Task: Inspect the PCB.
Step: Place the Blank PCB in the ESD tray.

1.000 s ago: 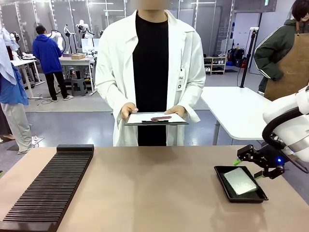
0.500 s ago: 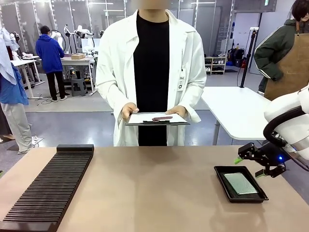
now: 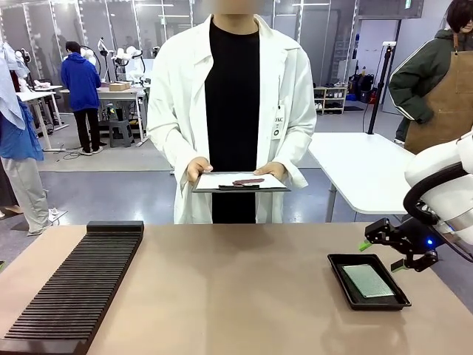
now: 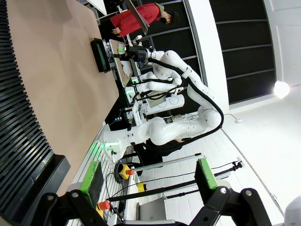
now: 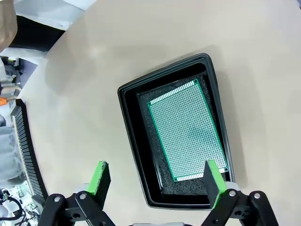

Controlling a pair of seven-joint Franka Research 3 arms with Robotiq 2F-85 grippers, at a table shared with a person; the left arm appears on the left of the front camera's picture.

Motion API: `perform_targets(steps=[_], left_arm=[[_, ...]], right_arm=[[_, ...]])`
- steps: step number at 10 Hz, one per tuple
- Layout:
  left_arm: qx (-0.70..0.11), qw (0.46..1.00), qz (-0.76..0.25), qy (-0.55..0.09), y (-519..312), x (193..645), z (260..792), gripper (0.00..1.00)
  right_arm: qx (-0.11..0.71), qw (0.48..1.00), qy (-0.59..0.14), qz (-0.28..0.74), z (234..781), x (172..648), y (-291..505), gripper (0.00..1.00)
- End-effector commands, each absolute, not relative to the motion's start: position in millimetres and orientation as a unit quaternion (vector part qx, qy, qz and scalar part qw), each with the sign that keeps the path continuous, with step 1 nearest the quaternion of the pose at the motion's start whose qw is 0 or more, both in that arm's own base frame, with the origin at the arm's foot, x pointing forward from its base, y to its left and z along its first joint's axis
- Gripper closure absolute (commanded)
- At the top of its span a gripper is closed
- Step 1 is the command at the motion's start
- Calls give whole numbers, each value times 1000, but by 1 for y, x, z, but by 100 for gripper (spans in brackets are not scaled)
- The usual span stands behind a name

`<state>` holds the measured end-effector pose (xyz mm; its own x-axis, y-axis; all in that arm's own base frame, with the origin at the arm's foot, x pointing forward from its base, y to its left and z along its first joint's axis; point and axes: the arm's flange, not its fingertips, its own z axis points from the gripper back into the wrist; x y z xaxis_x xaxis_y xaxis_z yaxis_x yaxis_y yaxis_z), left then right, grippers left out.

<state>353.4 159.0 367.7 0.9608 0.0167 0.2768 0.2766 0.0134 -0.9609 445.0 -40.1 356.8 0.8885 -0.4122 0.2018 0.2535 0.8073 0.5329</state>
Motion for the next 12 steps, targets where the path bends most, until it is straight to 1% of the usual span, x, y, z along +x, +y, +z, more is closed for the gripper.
perform_targets(steps=[1,12], left_arm=[[-695,706,-94,-104,160,353,368,0],[-695,706,-94,-104,160,353,368,0]], right_arm=[[250,939,-159,-174,355,446,-39,0],[255,938,-156,-177,357,445,-40,0]])
